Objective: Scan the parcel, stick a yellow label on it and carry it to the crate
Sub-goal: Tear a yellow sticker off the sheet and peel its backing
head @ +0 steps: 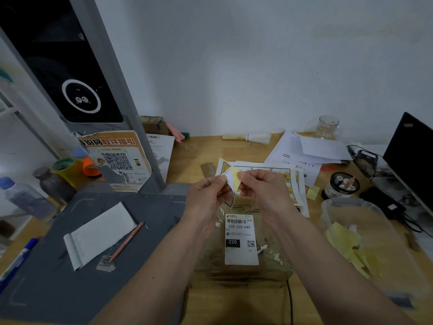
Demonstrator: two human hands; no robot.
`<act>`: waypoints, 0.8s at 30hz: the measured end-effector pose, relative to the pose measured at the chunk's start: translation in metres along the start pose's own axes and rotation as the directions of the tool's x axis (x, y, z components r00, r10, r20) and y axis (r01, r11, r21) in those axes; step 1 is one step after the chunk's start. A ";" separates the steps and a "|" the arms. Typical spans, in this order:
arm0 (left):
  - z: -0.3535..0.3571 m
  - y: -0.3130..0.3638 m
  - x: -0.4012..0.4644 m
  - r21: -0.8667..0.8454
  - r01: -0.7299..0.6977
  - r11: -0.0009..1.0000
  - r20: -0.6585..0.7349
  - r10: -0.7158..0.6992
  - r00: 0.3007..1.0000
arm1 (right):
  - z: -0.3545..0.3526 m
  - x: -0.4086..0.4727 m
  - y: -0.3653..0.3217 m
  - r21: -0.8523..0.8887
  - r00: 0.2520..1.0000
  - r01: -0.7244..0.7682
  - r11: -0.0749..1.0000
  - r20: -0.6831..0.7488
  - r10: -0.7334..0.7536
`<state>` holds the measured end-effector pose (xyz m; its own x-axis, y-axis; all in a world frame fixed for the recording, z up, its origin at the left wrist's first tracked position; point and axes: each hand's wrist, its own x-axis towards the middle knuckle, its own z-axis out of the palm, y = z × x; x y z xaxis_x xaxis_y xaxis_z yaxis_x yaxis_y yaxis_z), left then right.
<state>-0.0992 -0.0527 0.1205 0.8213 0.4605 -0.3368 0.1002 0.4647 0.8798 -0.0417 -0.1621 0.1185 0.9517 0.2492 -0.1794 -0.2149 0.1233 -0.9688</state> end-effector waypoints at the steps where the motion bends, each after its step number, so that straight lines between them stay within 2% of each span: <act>1: 0.000 0.000 0.000 -0.003 0.002 1.000 -0.001 -0.002 1.000 | 0.000 0.000 0.000 -0.002 1.000 0.001 1.000 -0.003 -0.001; 24: 0.000 -0.003 -0.002 0.038 -0.014 0.999 -0.020 0.015 1.000 | -0.003 0.000 0.003 -0.081 0.999 0.013 0.997 -0.028 -0.015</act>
<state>-0.1015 -0.0548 0.1189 0.8113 0.4824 -0.3303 0.1099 0.4291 0.8966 -0.0420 -0.1645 0.1155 0.9606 0.2202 -0.1693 -0.1841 0.0485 -0.9817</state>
